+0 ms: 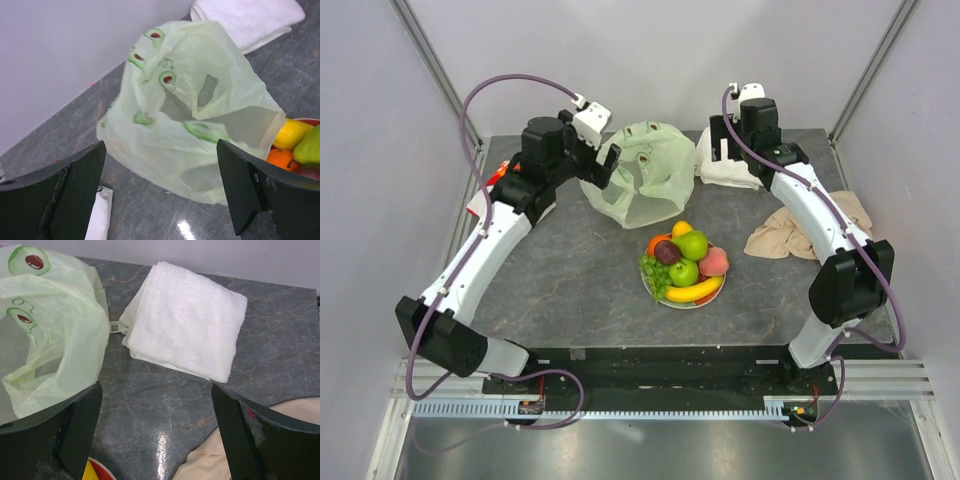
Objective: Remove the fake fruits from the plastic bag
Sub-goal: Reset both arms
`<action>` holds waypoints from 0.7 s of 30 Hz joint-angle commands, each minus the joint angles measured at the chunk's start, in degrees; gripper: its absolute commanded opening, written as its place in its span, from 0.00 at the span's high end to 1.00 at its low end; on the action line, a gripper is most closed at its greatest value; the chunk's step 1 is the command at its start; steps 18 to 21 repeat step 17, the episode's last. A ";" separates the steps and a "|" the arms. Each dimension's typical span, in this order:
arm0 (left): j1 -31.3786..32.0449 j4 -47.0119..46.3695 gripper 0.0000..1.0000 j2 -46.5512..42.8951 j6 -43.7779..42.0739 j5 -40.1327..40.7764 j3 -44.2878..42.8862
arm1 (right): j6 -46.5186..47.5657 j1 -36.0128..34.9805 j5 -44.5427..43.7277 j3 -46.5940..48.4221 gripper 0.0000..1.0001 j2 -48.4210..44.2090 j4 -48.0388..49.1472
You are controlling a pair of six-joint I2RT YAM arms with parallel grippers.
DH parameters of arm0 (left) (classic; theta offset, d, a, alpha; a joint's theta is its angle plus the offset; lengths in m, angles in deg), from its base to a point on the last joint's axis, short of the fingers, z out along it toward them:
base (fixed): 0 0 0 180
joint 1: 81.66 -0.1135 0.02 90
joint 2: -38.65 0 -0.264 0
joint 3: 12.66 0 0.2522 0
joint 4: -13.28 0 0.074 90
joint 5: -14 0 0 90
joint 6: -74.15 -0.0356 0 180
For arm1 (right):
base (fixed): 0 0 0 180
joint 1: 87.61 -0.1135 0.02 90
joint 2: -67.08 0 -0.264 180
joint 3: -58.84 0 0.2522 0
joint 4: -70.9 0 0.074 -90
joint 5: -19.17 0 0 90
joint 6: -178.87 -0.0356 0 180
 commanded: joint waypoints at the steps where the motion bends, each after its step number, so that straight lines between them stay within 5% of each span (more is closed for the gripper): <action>1: -1.92 2.71 0.01 -4.17 3.24 0.86 -4.08 | 0.60 -0.01 -3.59 2.35 0.02 -2.28 2.68; 8: -8.51 0.96 0.01 -5.49 12.11 0.07 -0.39 | 0.07 0.08 -2.63 3.05 0.02 -1.93 2.68; 21: -9.84 -5.45 0.01 -1.72 15.90 4.81 2.95 | -0.55 -0.01 -2.01 3.14 0.02 -1.58 3.29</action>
